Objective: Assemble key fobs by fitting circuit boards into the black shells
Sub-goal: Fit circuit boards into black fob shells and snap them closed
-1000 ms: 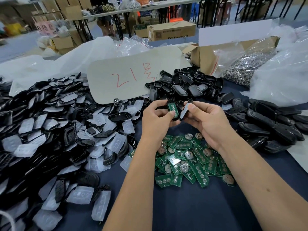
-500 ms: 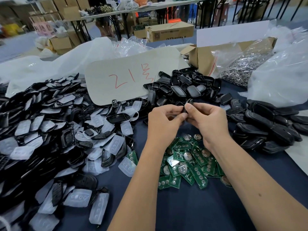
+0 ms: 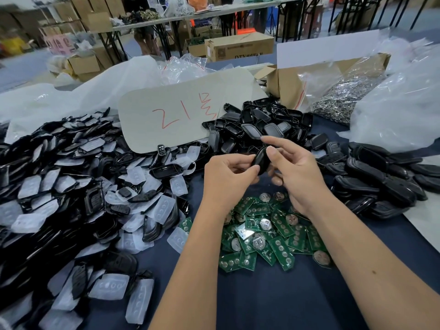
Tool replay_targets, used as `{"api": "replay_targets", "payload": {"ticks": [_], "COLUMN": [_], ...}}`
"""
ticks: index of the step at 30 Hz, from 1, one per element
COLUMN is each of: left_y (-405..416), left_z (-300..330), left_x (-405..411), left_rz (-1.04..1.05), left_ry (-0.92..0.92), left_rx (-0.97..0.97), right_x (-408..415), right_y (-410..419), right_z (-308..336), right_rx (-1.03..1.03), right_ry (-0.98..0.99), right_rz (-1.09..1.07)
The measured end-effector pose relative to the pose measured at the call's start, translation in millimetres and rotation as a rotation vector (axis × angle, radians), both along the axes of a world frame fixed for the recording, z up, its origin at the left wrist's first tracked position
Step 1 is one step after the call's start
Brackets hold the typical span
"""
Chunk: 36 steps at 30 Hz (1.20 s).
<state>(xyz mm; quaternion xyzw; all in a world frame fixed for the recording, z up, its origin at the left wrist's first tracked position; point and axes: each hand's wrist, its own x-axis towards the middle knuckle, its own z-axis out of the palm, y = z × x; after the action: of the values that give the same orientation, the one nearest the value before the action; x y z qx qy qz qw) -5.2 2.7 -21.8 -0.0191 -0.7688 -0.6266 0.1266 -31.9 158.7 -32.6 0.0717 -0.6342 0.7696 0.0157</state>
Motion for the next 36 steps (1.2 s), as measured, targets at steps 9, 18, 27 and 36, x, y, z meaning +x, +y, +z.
{"api": "replay_targets", "payload": {"ticks": [9, 18, 27, 36], "left_y": [-0.9, -12.2, -20.3, -21.3], "left_z": [-2.0, 2.6, 4.3, 8.1], "left_x": [-1.1, -3.5, -2.6, 1.3], "left_rz": [0.016, -0.007, -0.057, -0.085], "left_ry": [-0.053, -0.012, -0.016, 0.053], "left_rx": [0.038, -0.085, -0.157, -0.249], "right_x": [1.1, 0.1, 3.0, 7.9], "right_y": [0.1, 5.3, 6.0, 4.1], "right_z": [-1.1, -1.6, 1.2, 6.2], "right_rx": [-0.019, -0.071, 0.046, 0.321], "right_ry": [0.014, -0.009, 0.126, 0.265], "right_rz": [0.009, 0.154, 0.116, 0.081]}}
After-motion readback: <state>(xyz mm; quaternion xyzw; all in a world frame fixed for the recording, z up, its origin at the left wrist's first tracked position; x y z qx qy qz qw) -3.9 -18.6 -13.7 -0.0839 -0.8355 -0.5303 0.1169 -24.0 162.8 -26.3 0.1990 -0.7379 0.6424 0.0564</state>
